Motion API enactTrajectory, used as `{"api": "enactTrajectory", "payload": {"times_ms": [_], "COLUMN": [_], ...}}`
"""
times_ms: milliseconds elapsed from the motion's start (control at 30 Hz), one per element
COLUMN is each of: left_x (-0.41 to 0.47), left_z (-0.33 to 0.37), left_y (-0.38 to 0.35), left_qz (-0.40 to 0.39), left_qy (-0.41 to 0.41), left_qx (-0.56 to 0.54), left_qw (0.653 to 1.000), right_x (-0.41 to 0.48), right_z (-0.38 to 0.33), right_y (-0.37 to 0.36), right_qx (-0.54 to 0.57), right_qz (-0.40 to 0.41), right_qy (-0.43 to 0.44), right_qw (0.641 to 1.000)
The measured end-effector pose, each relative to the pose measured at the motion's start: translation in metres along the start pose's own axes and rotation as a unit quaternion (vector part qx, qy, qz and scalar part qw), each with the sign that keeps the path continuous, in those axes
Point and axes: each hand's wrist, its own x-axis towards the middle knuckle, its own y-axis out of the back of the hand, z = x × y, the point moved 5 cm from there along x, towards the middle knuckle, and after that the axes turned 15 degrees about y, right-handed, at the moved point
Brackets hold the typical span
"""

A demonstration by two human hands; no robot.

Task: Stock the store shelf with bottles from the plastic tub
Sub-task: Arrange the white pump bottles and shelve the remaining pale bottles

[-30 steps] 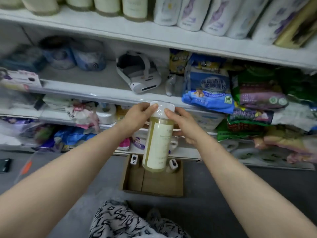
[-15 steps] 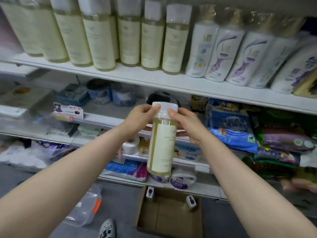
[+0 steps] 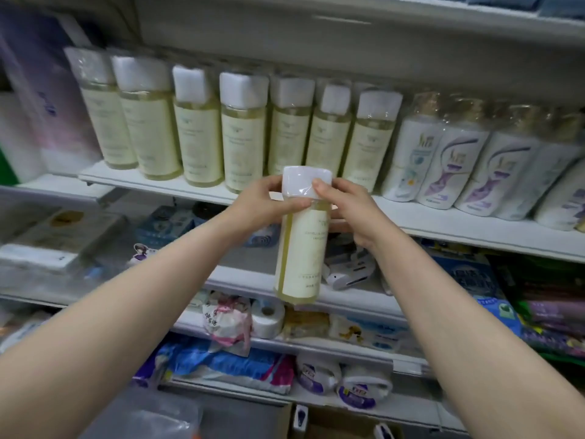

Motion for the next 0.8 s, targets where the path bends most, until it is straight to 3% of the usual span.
{"api": "enactTrajectory", "payload": {"times_ms": [400, 800], "left_x": [0.026, 0.052], "left_z": [0.073, 0.084], "left_y": [0.046, 0.051], "left_qz": [0.042, 0.025], "left_qy": [-0.113, -0.175], "left_qx": [-0.019, -0.025], "left_qw": [0.992, 0.984], "right_x": [0.058, 0.084], "right_z": [-0.071, -0.077], "right_y": [-0.014, -0.013], "right_qx": [-0.023, -0.001], "right_qz": [0.044, 0.110], "right_qy": [0.095, 0.148], "right_qw": [0.994, 0.983]}}
